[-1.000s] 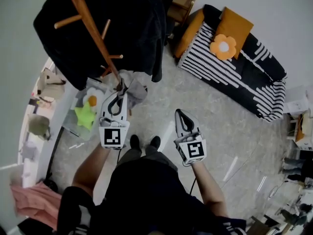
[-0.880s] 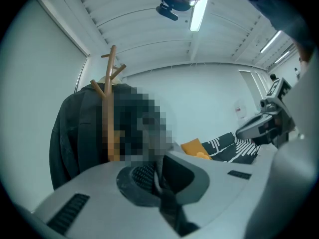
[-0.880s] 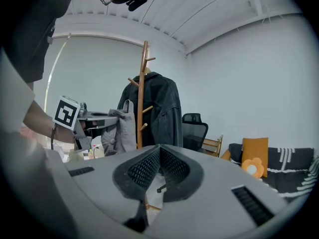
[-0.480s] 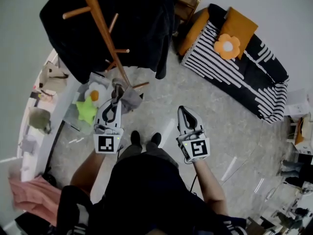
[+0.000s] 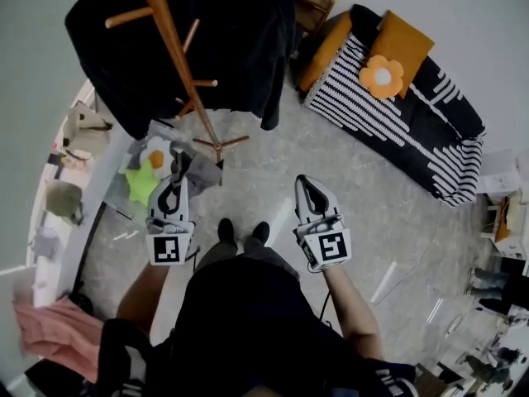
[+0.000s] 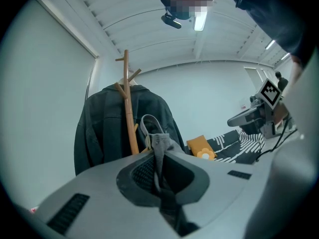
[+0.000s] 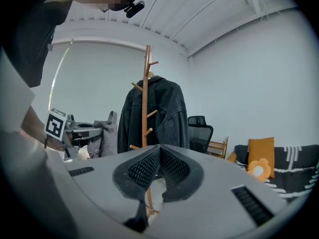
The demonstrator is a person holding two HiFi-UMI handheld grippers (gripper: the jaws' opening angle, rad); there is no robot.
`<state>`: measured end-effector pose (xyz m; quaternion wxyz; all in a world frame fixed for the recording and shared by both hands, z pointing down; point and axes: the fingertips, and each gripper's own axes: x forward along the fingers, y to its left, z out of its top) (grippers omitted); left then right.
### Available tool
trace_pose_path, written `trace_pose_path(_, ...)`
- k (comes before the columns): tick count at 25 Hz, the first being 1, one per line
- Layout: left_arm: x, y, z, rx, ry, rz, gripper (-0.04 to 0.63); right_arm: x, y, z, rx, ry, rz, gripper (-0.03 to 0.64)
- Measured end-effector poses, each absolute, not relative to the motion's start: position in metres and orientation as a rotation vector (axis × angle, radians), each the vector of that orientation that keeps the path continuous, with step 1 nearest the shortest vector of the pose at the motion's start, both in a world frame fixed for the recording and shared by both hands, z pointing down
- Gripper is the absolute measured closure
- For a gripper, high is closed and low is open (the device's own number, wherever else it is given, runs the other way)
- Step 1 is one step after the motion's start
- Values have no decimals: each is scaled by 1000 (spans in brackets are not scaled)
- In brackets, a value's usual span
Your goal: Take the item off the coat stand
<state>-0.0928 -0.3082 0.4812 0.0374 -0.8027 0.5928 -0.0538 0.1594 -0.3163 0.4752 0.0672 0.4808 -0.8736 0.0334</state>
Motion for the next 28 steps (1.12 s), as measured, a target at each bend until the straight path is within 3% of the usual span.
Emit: trace_pose_path(28, -113, -298, 500, -2448, 1867, -203, 563, 162, -323, 484, 1451, -2569, 109, 598)
